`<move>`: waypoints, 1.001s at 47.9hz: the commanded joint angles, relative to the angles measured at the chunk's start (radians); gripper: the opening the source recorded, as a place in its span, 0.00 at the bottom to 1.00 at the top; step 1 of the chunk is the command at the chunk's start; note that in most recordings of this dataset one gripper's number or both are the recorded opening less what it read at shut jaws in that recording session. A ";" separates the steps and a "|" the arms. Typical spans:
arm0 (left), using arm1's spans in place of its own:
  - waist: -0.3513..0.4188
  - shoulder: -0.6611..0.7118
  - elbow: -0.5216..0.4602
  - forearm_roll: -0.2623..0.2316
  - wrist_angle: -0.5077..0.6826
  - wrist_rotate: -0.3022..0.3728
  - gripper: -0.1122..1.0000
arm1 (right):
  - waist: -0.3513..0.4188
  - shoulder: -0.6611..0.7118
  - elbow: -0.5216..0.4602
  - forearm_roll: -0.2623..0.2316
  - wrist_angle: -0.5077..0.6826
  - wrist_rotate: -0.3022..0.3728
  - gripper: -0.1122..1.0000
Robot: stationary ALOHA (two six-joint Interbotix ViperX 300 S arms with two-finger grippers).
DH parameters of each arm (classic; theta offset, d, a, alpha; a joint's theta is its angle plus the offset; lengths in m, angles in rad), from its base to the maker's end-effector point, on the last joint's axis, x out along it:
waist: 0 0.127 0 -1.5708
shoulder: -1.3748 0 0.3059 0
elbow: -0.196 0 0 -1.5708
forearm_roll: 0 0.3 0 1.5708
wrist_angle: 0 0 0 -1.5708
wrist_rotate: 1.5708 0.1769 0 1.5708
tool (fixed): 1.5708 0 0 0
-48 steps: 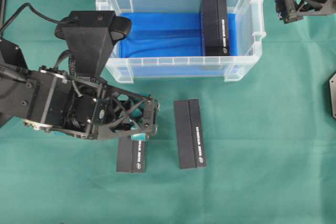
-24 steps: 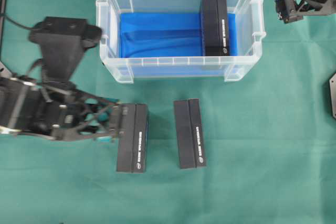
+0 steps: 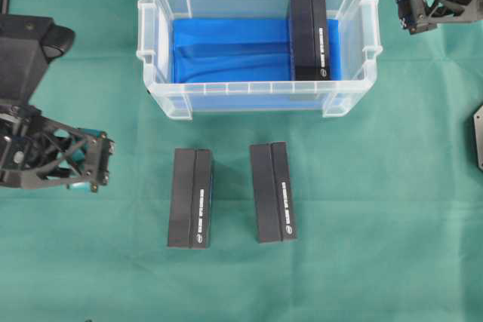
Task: Take out the box from the case.
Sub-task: 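Open the left gripper and withdraw it to the left side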
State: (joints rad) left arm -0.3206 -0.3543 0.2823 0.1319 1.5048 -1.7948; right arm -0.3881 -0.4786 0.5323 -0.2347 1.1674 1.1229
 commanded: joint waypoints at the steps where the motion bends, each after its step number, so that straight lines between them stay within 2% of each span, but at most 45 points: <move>1: 0.014 -0.028 0.000 0.005 0.002 0.000 0.98 | 0.000 -0.012 -0.011 -0.005 0.000 0.002 0.94; 10: 0.054 -0.044 0.014 0.006 0.011 0.014 0.98 | 0.000 -0.012 -0.009 -0.005 0.000 0.002 0.94; 22: 0.173 -0.086 0.046 0.008 0.029 0.095 0.98 | 0.000 -0.012 -0.011 -0.003 0.003 0.006 0.94; 27: 0.253 -0.103 0.058 0.006 0.029 0.160 0.98 | 0.000 -0.011 -0.011 0.000 0.015 0.008 0.94; 40: 0.471 -0.110 0.060 0.008 0.029 0.390 0.98 | 0.000 -0.011 -0.012 0.003 0.038 0.012 0.94; 48: 0.589 -0.110 0.058 0.008 0.023 0.500 0.98 | 0.000 -0.011 -0.012 0.005 0.049 0.029 0.94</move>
State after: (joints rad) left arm 0.2224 -0.4556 0.3528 0.1350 1.5324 -1.3238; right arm -0.3881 -0.4786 0.5323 -0.2316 1.2118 1.1490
